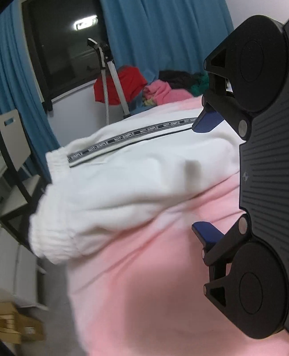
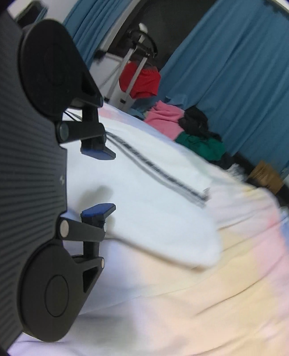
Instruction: Fold clothes
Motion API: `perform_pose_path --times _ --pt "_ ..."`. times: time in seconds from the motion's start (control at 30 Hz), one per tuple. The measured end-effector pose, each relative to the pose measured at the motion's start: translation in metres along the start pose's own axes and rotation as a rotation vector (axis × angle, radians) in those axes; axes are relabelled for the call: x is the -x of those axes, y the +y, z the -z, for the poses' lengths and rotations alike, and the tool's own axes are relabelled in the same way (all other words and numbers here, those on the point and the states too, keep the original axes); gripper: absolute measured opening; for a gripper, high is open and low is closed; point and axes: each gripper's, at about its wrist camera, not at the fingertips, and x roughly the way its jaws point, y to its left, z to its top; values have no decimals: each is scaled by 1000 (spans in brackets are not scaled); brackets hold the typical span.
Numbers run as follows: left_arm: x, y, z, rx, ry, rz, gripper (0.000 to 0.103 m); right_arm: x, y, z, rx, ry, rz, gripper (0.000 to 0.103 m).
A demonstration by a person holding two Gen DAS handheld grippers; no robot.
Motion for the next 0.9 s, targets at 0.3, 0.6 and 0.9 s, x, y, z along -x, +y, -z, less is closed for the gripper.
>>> perform_pose_path --times 0.3,0.6,0.9 --pt "-43 30 -15 142 -74 78 87 -53 -27 19 -145 171 -92 45" --pt "-77 35 -41 143 -198 122 34 -99 -22 -9 -112 -115 -80 45" --pt "-45 23 -40 149 -237 151 12 -96 0 -9 -27 -207 -47 15"
